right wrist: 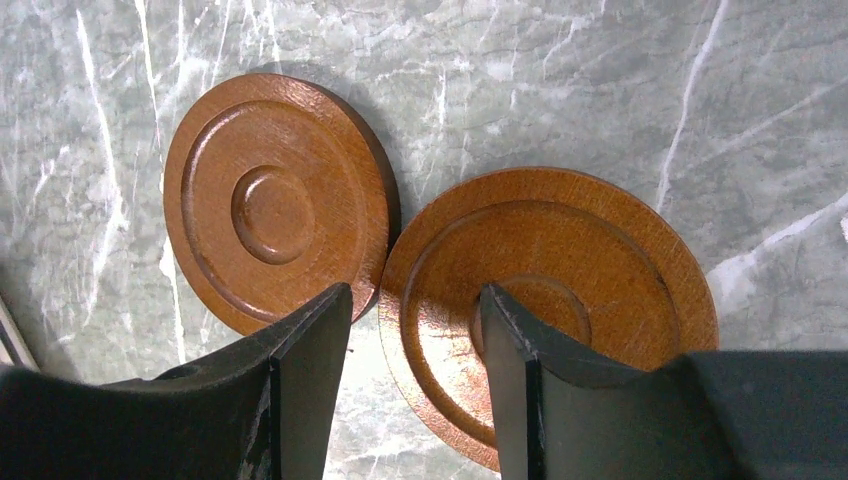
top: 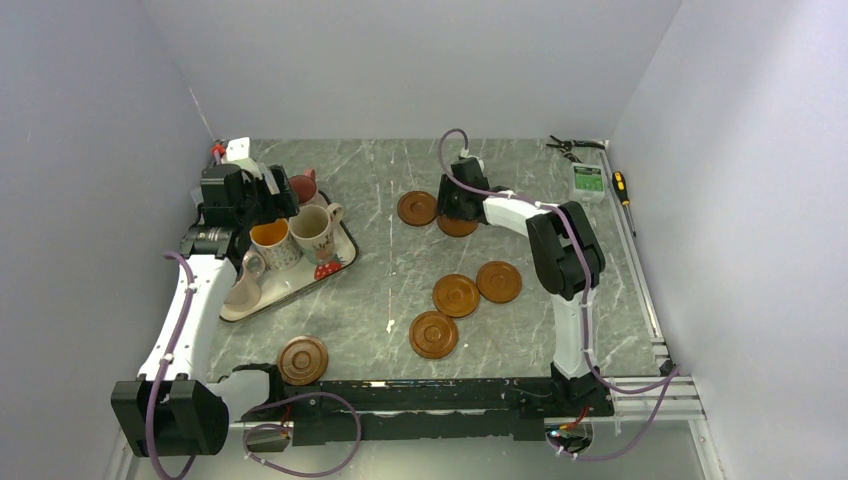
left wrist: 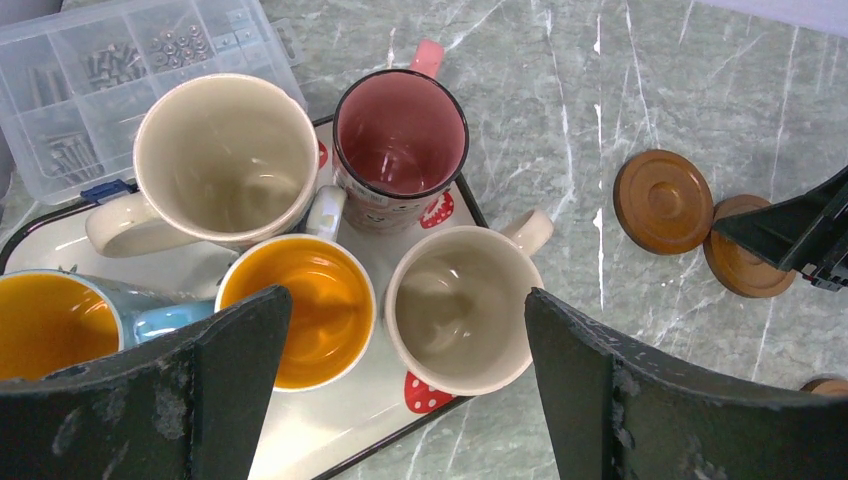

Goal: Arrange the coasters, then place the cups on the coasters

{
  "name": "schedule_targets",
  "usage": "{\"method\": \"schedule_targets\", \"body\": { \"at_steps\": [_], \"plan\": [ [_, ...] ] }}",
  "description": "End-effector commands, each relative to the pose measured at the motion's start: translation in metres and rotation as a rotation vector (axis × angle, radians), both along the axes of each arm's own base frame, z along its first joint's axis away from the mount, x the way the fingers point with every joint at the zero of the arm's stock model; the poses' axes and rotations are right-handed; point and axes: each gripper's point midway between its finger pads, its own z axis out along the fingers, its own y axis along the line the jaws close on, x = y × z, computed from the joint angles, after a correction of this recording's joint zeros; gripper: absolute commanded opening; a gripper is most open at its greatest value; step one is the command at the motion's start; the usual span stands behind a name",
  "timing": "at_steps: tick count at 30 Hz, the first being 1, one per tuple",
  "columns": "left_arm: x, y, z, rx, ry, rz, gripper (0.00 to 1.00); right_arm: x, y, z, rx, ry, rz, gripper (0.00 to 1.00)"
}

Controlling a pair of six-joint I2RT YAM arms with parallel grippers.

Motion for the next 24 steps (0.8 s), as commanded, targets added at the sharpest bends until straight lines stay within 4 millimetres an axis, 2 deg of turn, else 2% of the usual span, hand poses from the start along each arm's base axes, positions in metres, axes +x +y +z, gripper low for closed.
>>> {"method": "schedule_targets", "body": {
  "at_steps": [1, 4, 9, 12, 14, 16, 19, 24],
  "plan": [
    [0.005, -0.003, 0.023, -0.007, -0.056, -0.009, 0.93, -0.002, 0.015, 0.006, 0.039, 0.003, 0.027, 0.55],
    [0.005, -0.002, 0.021, -0.007, -0.053, -0.007, 0.94, -0.003, 0.013, 0.04, 0.045, -0.054, 0.047, 0.58],
    [0.006, -0.006, 0.021, -0.021, -0.054, -0.023, 0.93, -0.01, 0.008, 0.116, 0.02, -0.202, 0.113, 0.69],
    [0.006, -0.008, 0.021, -0.028, -0.052, -0.031, 0.94, -0.024, -0.004, 0.141, -0.025, -0.236, 0.109, 0.74],
    [0.005, -0.008, 0.022, -0.03, -0.053, -0.031, 0.93, -0.038, -0.016, 0.146, -0.041, -0.238, 0.093, 0.75],
    [0.004, -0.009, 0.023, -0.032, -0.055, -0.031, 0.94, -0.059, -0.028, 0.138, -0.049, -0.213, 0.077, 0.76],
    [0.004, -0.01, 0.025, -0.038, -0.059, -0.034, 0.94, -0.088, -0.04, 0.137, -0.016, -0.201, 0.06, 0.77],
    [0.004, -0.017, 0.023, -0.051, -0.049, -0.055, 0.94, -0.128, -0.065, 0.113, -0.003, -0.137, -0.032, 0.77]
  ]
}}
